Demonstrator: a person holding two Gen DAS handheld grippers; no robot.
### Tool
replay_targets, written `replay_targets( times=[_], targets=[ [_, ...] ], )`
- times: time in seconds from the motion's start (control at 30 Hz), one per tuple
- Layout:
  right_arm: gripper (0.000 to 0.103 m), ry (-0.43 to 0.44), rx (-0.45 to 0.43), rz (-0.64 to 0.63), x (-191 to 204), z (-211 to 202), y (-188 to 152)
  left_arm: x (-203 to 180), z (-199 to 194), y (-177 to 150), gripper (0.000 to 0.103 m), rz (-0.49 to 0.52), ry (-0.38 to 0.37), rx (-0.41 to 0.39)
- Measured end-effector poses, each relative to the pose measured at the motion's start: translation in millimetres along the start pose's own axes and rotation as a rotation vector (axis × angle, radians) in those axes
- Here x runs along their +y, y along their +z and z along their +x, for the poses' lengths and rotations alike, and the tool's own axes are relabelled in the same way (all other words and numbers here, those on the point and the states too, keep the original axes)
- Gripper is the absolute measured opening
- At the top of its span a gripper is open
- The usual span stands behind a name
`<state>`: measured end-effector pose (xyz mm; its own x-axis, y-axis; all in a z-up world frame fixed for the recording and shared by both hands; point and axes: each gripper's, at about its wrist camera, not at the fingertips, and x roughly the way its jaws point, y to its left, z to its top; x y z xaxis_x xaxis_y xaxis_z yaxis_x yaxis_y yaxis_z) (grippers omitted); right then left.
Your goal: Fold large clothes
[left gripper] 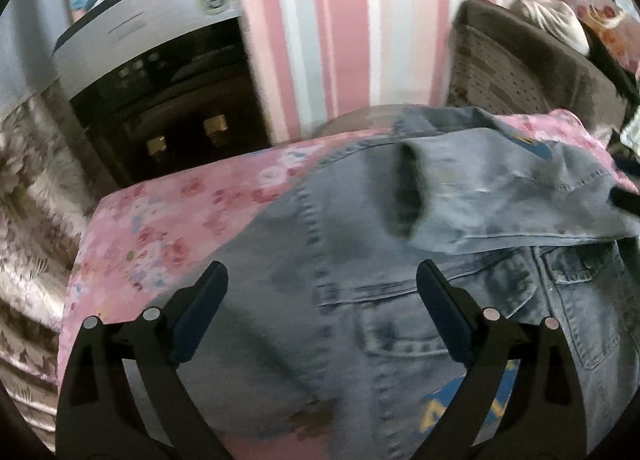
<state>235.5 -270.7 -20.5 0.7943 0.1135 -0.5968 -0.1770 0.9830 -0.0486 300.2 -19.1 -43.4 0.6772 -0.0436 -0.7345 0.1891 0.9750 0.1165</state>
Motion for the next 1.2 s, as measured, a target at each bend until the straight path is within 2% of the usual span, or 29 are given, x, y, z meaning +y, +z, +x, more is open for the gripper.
replay_targets(
  times=[0.1,0.27,0.33,0.37,0.4,0.47,0.5,0.6,0.67,0.7,0.77,0.83,0.93,1.03,1.1,1.13,1.2],
  targets=[
    [0.095,-0.144,-0.027,-0.001,-27.3,-11.4,-13.8,-21.8,8.8,8.3,0.096,0.036,-0.019,0.007],
    [0.096,-0.147,0.016,0.106,-64.7,-14.1,-34.7,-45.7,38.7,25.4,0.096,0.064,-0.039,0.052],
    [0.096,-0.144,0.022,0.193,-83.4,-15.2,-42.5,-54.2,50.3,30.7,0.092,0.064,-0.078,0.074],
    [0.096,-0.132,0.042,0.246,-92.8,-14.2,-45.9,-58.2,54.1,32.4,0.078,0.067,-0.106,0.081],
    [0.096,-0.117,0.06,0.29,-97.7,-9.0,-49.0,-64.5,59.5,34.4,0.054,0.074,-0.138,0.094],
    [0.096,-0.049,0.09,0.391,-112.9,-0.3,-56.8,-73.3,70.6,36.1,0.028,0.075,-0.168,0.132],
    [0.096,-0.033,0.091,0.411,-114.1,1.8,-60.7,-75.0,72.3,35.2,0.021,0.07,-0.179,0.137],
    [0.094,-0.048,0.093,0.402,-110.6,6.9,-63.6,-75.1,61.7,33.1,0.015,0.06,-0.181,0.101],
    [0.076,-0.045,0.078,0.384,-105.3,8.3,-60.0,-66.0,42.8,32.7,0.014,0.039,-0.193,0.061],
    [0.072,-0.039,0.073,0.376,-105.0,7.2,-57.7,-58.0,28.3,32.2,0.014,0.02,-0.203,0.038],
    [0.07,-0.035,0.064,0.362,-102.5,6.4,-47.4,-40.9,3.1,29.5,0.014,-0.006,-0.196,0.003],
    [0.07,-0.028,0.061,0.347,-98.3,7.4,-37.1,-19.6,-13.5,21.6,0.014,-0.029,-0.155,-0.008],
    [0.07,-0.011,0.085,0.297,-84.0,18.4,-23.8,9.2,-4.4,-0.1,0.014,-0.066,-0.128,0.082],
    [0.07,-0.032,0.141,0.228,-64.9,40.5,-19.1,18.5,22.3,-22.5,0.023,-0.083,-0.143,0.185],
    [0.07,-0.048,0.159,0.198,-58.6,47.7,-18.4,19.1,23.5,-28.2,0.029,-0.084,-0.14,0.17],
    [0.07,-0.054,0.159,0.186,-56.1,47.8,-17.5,18.9,18.3,-27.0,0.035,-0.079,-0.125,0.15],
    [0.071,-0.055,0.134,0.173,-54.6,38.5,-12.9,20.7,2.5,-21.6,0.087,-0.059,-0.058,0.092]
  ],
)
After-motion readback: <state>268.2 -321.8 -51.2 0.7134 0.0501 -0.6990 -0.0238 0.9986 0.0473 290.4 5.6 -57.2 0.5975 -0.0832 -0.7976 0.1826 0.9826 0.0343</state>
